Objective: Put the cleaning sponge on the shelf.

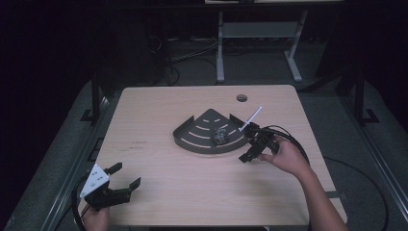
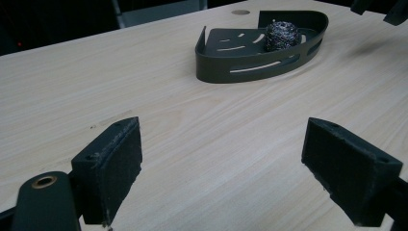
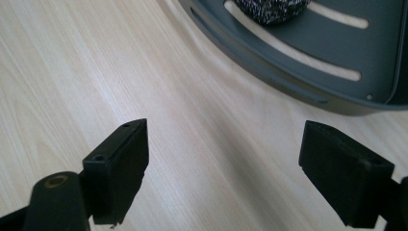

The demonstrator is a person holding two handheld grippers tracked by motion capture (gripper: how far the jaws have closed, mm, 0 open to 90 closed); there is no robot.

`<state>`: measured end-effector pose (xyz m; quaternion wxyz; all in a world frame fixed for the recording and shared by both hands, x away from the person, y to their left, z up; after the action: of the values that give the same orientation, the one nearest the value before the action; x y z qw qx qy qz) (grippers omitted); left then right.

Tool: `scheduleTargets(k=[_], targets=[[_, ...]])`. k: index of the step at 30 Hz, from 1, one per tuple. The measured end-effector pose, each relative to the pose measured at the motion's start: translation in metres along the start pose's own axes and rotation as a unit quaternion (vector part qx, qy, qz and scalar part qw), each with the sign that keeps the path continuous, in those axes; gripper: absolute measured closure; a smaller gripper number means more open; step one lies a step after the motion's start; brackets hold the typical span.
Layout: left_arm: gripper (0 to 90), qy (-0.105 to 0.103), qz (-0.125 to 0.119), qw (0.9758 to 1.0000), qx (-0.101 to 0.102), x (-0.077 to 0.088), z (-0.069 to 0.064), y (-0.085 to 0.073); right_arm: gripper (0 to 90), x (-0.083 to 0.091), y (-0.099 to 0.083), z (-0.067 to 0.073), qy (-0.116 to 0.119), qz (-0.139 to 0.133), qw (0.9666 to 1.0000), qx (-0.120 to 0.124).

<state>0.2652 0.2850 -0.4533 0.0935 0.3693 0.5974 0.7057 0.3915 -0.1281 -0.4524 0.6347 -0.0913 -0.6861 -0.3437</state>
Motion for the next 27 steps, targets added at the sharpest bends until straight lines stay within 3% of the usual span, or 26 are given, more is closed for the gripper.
scheduleTargets(k=[27], targets=[[13.5,-0.001,-0.001,1.0,0.0,0.001,0.0,0.0,17.1,-0.002,-0.029,0.002,-0.003,0.004,0.9999,-0.01]])
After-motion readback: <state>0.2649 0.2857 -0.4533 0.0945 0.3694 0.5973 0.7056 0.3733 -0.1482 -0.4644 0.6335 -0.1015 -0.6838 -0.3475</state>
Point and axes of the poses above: each handheld gripper's, and its own axes: x roughly backward along the jaws, y roughly out of its top, z roughly to its left, the point moved 6 cm from there along -x, roughly forward along the jaws, and after that the axes turned 4 degrees about -y, right-handed, at the moved point
